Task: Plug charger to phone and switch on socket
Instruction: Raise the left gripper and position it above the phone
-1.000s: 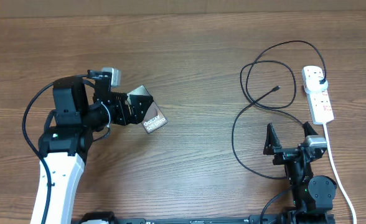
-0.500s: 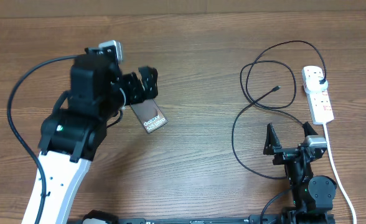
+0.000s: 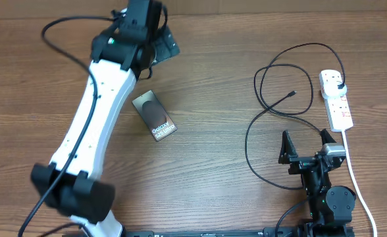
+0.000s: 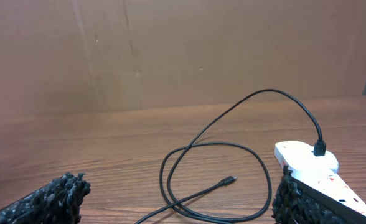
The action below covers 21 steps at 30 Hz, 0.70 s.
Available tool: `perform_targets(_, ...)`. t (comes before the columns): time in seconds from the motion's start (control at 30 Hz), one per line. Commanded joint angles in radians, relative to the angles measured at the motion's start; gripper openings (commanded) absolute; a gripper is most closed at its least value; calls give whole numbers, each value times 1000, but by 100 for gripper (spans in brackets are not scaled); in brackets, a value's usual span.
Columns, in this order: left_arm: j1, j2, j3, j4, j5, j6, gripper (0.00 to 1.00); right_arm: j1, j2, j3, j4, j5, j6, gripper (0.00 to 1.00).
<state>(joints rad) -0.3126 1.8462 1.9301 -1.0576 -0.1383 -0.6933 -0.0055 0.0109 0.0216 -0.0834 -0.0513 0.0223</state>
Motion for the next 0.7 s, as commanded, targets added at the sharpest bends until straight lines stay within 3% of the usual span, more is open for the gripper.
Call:
perform_targets(0.0,-2,44,53,-44,235,167,100,5,-8,-14,3,6,-5,100)
perform_targets(0.07,-2,58,39,-93,253,283,100,5,-8,-14,3,6,-5,100)
perform_targets(0.2,0,78,35,-98,232,267,100,5,-8,-14,3,6,-5,100)
perform_targets(0.23,3,81,35,-108,218,219,100,5,-8,-14,3,6,-5,100)
perform_targets(0.33,23,97,35,-229,121,-126,100,5,-8,-14,3,6,-5,100)
perform_targets(0.4,47,115,35,-309,93,-284,100,5,-8,-14,3,6,-5,100)
perform_targets(0.67,122,267,35,-359,214,-270,99,5,-8,-14,3,6,-5,100)
